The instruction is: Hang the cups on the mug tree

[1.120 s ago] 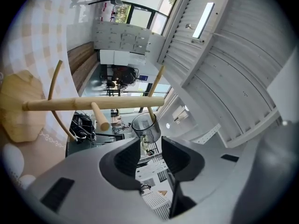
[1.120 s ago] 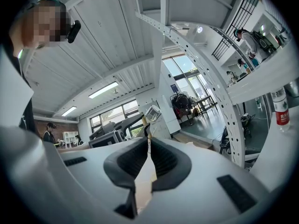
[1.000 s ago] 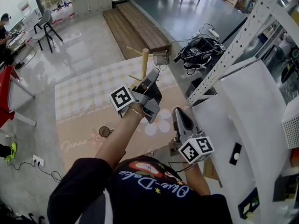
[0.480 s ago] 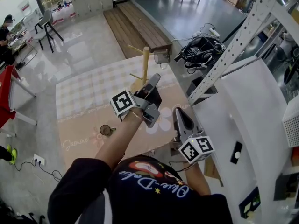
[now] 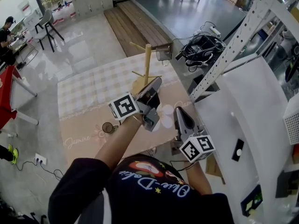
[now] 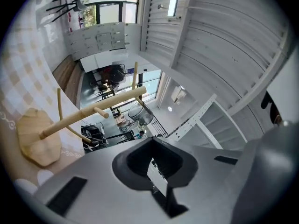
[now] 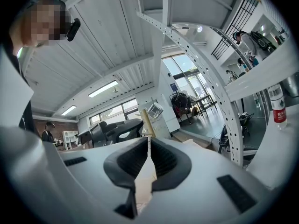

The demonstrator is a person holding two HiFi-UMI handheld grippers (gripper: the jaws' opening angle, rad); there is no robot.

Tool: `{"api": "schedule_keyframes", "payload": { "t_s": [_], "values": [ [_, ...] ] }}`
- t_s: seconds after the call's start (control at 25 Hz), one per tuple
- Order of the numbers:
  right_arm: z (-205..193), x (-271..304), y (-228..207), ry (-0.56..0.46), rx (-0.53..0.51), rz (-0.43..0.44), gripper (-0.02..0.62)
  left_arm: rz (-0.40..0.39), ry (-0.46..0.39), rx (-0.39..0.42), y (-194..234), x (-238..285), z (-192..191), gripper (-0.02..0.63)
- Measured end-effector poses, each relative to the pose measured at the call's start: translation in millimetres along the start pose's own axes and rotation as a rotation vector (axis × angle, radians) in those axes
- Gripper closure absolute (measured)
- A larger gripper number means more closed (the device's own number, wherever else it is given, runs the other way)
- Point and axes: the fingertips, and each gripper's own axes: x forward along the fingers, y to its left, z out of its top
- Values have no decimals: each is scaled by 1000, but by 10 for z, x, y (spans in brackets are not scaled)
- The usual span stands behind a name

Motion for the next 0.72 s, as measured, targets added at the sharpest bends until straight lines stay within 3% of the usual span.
{"api": "schedule_keyframes", "payload": {
  "t_s": [0.12,0.28,0.52,0.72],
  "values": [
    [-49,-13,24,8,3,0,569,42,32,39,20,-92,-61,598],
    [-41,-6,100,7,0,11,569,72,89,184,-5,-175,-147,598],
    [-81,6,175,13,1,23,569,69,134,323,-110,-277,-221,598],
    [-98,-25,194,17,3,20,569,91,196,534,-192,-357,-322,598]
  ]
}}
